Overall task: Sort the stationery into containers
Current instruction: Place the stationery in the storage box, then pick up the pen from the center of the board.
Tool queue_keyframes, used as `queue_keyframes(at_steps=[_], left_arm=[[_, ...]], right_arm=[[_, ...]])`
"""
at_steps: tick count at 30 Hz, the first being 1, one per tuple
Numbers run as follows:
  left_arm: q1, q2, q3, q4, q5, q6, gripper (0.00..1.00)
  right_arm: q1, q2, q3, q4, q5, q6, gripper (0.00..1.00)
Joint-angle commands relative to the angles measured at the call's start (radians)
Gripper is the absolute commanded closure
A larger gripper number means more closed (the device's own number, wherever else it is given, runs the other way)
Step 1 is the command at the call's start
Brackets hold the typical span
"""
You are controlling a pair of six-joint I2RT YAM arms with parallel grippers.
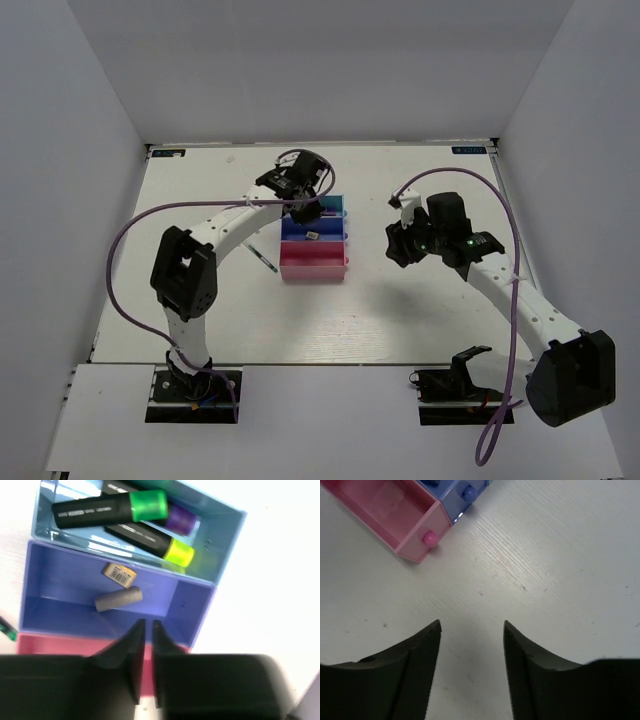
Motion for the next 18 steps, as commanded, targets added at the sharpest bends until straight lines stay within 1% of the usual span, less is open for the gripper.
queue_keyframes(at_steps=[1,2,3,4,5,6,7,8,9,10,11,12,13,15,16,17,18], left_arm=[[-0.022,-0.181,-0.023,-0.012,-0.05,0.079,1.0],[-0.019,-0.208,-0.044,-0.01,-0.093,0.088,1.0],[-0.014,-0.231,-0.07,-0.005,-0.112,0.107,1.0],[-0.008,-0.31,-0.128,-0.016,-0.131,0.122,1.0],[-0.001,-0.333,-0.194,-0.028,-0.167,0.121,1.0],[0.051,-0.378,-0.256,-0.041,-0.187,0.078,0.99],[0.076,-0.415,-0.288,-0.054,-0.19,0.056,0.89],[0.126,-0.43,-0.348,-0.064,-0.188,0.035,0.64],[0.154,-0.449,-0.407,-0.065,-0.184,0.0,0.57],[0.205,-0.479,-0.431,-0.056,-0.153,-0.034,0.43],[0.258,-0.482,-0.483,-0.055,-0.141,-0.048,0.38],[0.283,-0.481,-0.494,-0.051,-0.127,-0.083,0.38],[0.353,-0.467,-0.503,-0.047,-0.068,-0.094,0.38],[0.394,-0.425,-0.506,-0.045,-0.023,-0.132,0.4],[0.438,-0.398,-0.503,-0.042,-0.006,-0.139,0.41],[0.447,-0.384,-0.491,-0.044,-0.003,-0.146,0.44],[0.458,-0.355,-0.476,-0.045,0.005,-0.168,0.5]], right_arm=[[-0.012,-0.001,0.001,0.018,-0.032,0.01,0.48],[-0.012,0.002,-0.001,0.015,-0.039,0.008,0.85],[-0.012,0.004,0.001,0.018,-0.043,0.007,0.98],[-0.01,0.007,-0.001,0.015,-0.046,0.005,1.0],[-0.009,0.006,0.002,0.013,-0.052,0.004,1.0],[-0.012,0.016,0.004,0.015,-0.058,0.002,0.84],[-0.009,0.021,0.004,0.01,-0.075,-0.009,0.57],[-0.012,0.027,0.005,0.007,-0.093,-0.013,0.36],[-0.006,0.032,0.008,0.006,-0.107,-0.016,0.2],[-0.007,0.039,0.011,0.001,-0.145,-0.026,0.09],[-0.006,0.041,0.017,0.0,-0.156,-0.024,0.09],[-0.007,0.042,0.016,-0.002,-0.168,-0.026,0.09],[-0.007,0.038,0.014,-0.004,-0.18,-0.026,0.09],[-0.009,0.036,0.01,0.0,-0.187,-0.029,0.09],[-0.012,0.027,0.004,0.0,-0.178,-0.029,0.21],[-0.009,0.027,0.004,0.003,-0.168,-0.027,0.33],[-0.01,0.022,0.002,0.004,-0.165,-0.026,0.44]])
